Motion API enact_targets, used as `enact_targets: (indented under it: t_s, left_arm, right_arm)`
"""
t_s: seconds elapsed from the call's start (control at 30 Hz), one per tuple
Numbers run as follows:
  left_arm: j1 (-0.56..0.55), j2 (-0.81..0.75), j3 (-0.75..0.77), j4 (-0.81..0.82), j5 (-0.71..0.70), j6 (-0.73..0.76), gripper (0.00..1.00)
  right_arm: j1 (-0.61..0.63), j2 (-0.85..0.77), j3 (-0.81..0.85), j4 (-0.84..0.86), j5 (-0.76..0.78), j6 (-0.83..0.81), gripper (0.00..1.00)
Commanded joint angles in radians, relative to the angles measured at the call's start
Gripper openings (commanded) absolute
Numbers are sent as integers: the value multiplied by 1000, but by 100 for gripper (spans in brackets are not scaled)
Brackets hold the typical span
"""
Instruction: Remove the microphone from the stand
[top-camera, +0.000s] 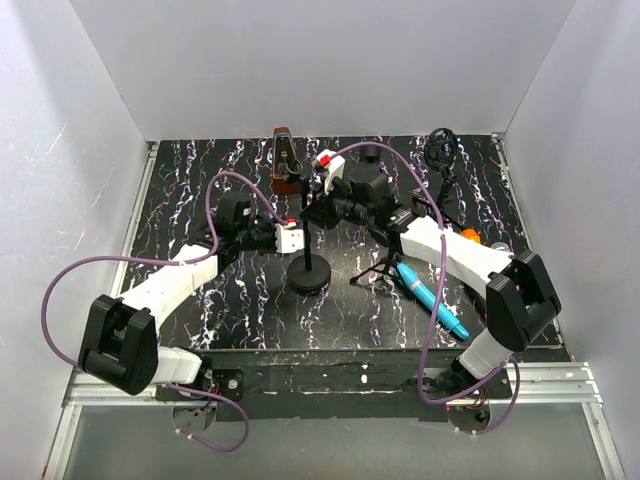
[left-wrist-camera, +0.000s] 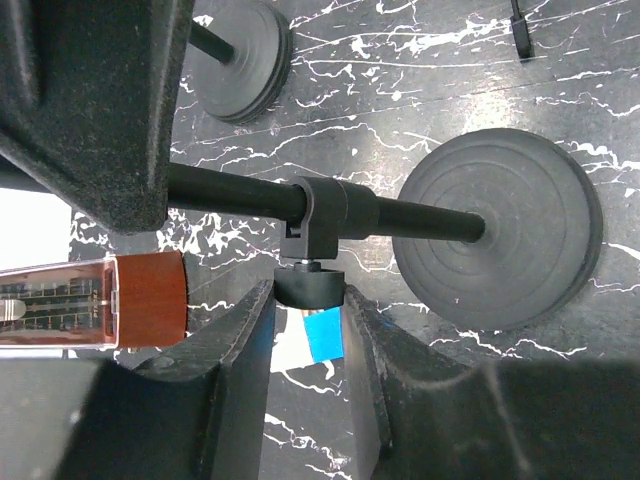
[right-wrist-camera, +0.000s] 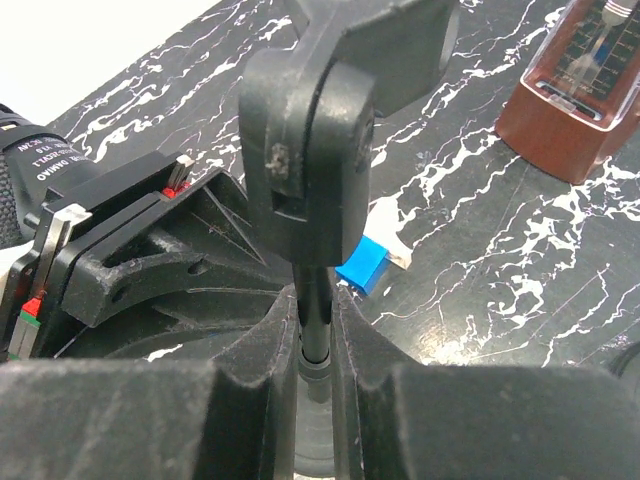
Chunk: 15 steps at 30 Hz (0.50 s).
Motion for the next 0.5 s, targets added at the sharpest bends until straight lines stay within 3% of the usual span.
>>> enact_targets:
  t_s: [0.0,0.33,0.47]
  left_arm:
    - [-9,29,35,-72,15,-19,29]
    - [-62,34,15,-29,23,-158,25]
    - [-67,52,73,-18,12,-360,9]
  right_arm:
    - [-2,-25,29,135,-1,25,1]
    - [-10,-5,43,127,3,38,1]
    - [-15,4,52,123,3,43,1]
